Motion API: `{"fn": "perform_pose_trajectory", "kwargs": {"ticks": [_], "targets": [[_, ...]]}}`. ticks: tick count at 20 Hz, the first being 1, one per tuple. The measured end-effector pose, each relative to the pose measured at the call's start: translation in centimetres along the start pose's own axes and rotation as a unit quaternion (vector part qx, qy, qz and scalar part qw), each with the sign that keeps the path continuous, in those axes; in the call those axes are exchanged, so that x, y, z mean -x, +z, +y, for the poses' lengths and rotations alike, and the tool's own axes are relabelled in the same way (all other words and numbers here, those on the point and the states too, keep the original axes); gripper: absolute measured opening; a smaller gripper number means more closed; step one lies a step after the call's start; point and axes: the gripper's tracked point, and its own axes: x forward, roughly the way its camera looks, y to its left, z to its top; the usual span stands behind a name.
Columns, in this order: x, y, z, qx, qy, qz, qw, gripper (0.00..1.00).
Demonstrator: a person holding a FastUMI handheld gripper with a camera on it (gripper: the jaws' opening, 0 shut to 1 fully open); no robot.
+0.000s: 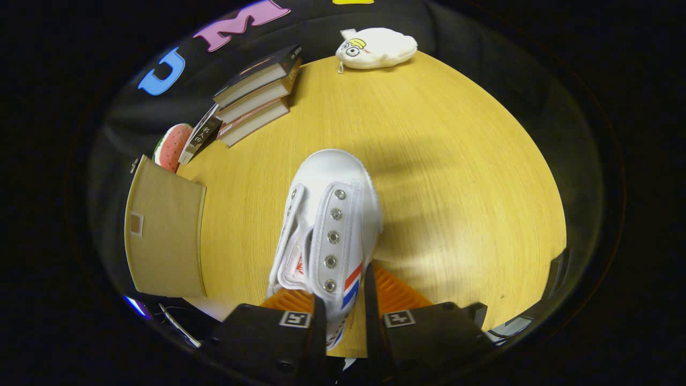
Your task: Open the storage box then place both shoes into the box .Put the left shoe in first, then the right shoe, with the right side of both shoes facing outward in a uniform manner.
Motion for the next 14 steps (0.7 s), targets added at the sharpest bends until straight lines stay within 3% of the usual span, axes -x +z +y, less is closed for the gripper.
{"fn": "perform_pose_trajectory", "kwargs": {"ticks": [1,7,14], "targets": [[0.5,0.0,0.0,-0.011,0.000,-0.003,1.000,0.10],[6.4,3.2,4.7,-0.066,0.049,-0.052,0.995,0.06],[13.2,7.1,21.3,-0.031,0.137,-0.097,0.985,0.06]]}}
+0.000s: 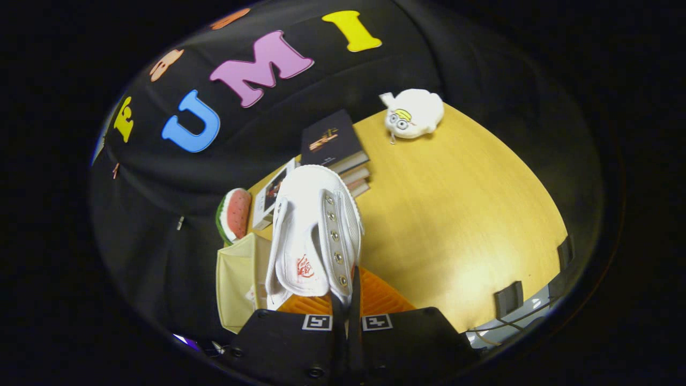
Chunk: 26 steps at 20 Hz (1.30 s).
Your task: Open the storage box then place both shoes into the box .Put the left shoe in first, then the right shoe, with the right side of both shoes facing outward in a uniform manner.
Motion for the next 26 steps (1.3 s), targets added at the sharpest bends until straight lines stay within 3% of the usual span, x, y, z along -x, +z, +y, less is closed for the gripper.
{"fn": "perform_pose_trajectory", "kwargs": {"ticks": [5,8,15,20,22,23,25,26], "targets": [[-2.1,-4.1,10.2,0.019,0.047,0.048,0.998,0.06],[-3.9,-6.9,13.4,0.034,0.048,0.076,0.995,0.06],[-6.9,-9.9,12.7,0.039,-0.023,0.103,0.994,0.06],[-8.4,-10.4,12.8,0.035,-0.034,0.107,0.993,0.06],[-8.1,-9.9,14.7,0.025,-0.005,0.099,0.995,0.32],[-8.1,-10.1,15.7,0.021,0.010,0.095,0.995,0.55],[-7.6,-9.3,15.5,0.051,0.001,0.079,0.996,1.00],[-7.2,-8.8,15.2,0.073,-0.008,0.071,0.995,0.98]]}}
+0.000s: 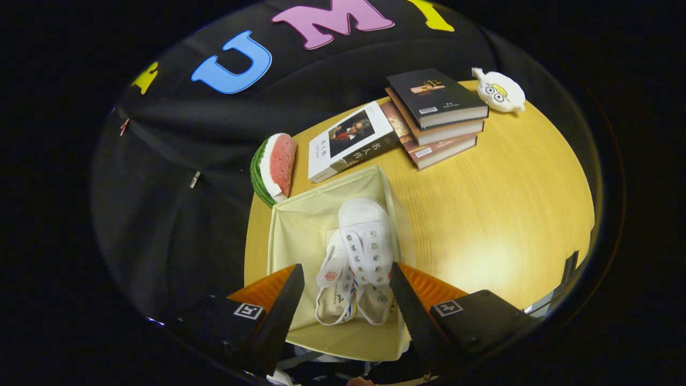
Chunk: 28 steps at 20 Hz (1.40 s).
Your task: Open the storage box then place both shoes into the box .Put the left shoe in first, then the right shoe, with the right side of both shoes facing outward in a uniform manner.
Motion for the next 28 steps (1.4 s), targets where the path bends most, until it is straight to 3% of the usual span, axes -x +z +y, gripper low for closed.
{"fn": "perform_pose_trajectory", "kwargs": {"ticks": [9,17,23,28], "targets": [[2.4,1.0,-2.8,0.011,-0.026,-0.028,0.999,0.99],[6.3,4.8,-9.9,0.022,-0.107,-0.092,0.990,0.99],[10.0,8.3,-13.9,0.061,-0.165,-0.163,0.971,0.99],[14.1,12.0,-14.8,0.106,-0.199,-0.264,0.938,0.99]]}}
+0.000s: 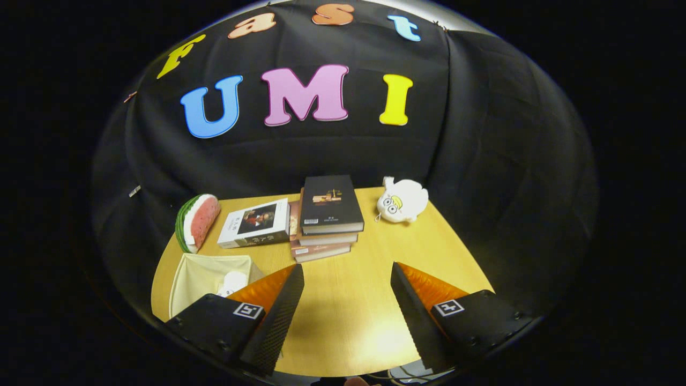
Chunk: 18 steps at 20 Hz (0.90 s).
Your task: Open the storage box then place both shoes into the box .Put the left shoe in first, then the right shoe, with the right side of both shoes facing outward in a uniform manner.
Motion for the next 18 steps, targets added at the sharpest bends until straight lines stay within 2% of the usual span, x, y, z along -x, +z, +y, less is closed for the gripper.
{"fn": "perform_pose_trajectory", "kwargs": {"ticks": [3,9,18], "targets": [[1.3,3.2,-0.8,0.003,-0.006,-0.065,0.998,0.99],[4.2,8.8,-2.5,0.010,-0.019,-0.175,0.984,0.99],[5.5,10.2,-2.8,0.003,-0.019,-0.212,0.977,0.98]]}}
